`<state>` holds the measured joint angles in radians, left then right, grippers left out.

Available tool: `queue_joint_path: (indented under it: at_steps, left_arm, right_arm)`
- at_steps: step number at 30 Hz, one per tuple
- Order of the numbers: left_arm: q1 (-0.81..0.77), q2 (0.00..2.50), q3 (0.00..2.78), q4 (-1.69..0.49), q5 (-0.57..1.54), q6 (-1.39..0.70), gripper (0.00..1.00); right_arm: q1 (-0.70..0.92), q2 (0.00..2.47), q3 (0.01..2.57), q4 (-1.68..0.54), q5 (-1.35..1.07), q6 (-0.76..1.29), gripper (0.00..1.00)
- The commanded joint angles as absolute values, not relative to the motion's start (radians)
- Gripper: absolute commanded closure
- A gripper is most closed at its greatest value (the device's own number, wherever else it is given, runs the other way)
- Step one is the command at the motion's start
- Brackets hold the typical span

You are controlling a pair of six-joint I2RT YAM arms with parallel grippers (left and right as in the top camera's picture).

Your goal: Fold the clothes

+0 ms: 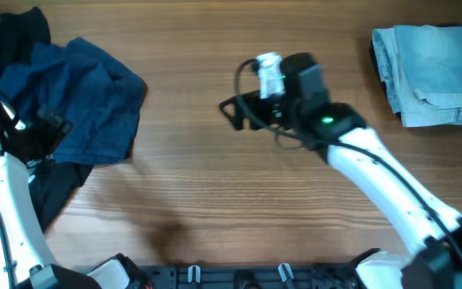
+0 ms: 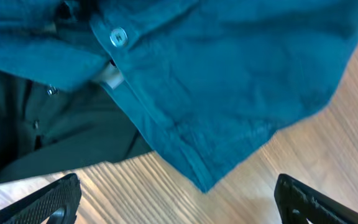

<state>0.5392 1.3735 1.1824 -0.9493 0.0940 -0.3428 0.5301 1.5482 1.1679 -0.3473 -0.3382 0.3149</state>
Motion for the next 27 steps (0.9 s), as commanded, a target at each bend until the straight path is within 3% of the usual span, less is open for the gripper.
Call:
queue_joint_path:
  at_steps: [1, 3, 6, 10, 13, 15, 19, 23, 24, 25, 26, 27]
  left_arm:
    - [0.559, 1.391, 1.206, -0.902, 0.073, -0.345, 0.00]
    - [0.559, 1.391, 1.206, -0.886, 0.074, -0.348, 0.00]
    - [0.536, 1.402, 1.202, -0.895, 0.174, -0.241, 0.01]
    - [0.429, 1.480, 1.198, -0.891, 0.182, -0.159, 0.06]
    - [0.344, 1.678, 1.197, -0.893, 0.112, -0.159, 0.20]
    - [0.342, 1.777, 1.197, -0.889, 0.103, -0.105, 0.22]
    - [0.315, 1.902, 1.197, -0.860, 0.099, 0.023, 0.21]
    - [0.262, 1.964, 1.197, -0.795, 0.084, 0.022, 0.19]
    - [0.244, 1.981, 1.197, -0.791, 0.084, 0.022, 0.23]
    - [0.231, 1.992, 1.197, -0.791, 0.084, 0.015, 0.39]
    - [0.222, 1.994, 1.197, -0.790, 0.084, 0.004, 0.71]
    - [0.216, 1.994, 1.197, -0.783, 0.083, -0.023, 0.88]
  right_arm:
    - [0.640, 1.699, 1.178, -0.210, -0.323, 0.430, 0.07]
    - [0.702, 1.788, 1.182, -0.101, -0.342, 0.490, 0.07]
    - [0.672, 1.787, 1.193, -0.112, -0.336, 0.466, 0.07]
    - [0.513, 1.739, 1.254, -0.267, -0.342, 0.393, 0.07]
    - [0.337, 1.710, 1.317, -0.517, -0.341, 0.288, 0.07]
    - [0.286, 1.710, 1.317, -0.605, -0.341, 0.260, 0.08]
    - [0.259, 1.710, 1.317, -0.648, -0.337, 0.238, 0.08]
    - [0.259, 1.710, 1.317, -0.645, -0.337, 0.238, 0.07]
    - [0.258, 1.710, 1.317, -0.645, -0.337, 0.239, 0.07]
    - [0.257, 1.710, 1.317, -0.643, -0.336, 0.239, 0.07]
    - [0.257, 1.710, 1.317, -0.639, -0.336, 0.238, 0.07]
    - [0.257, 1.710, 1.317, -0.632, -0.336, 0.238, 0.08]
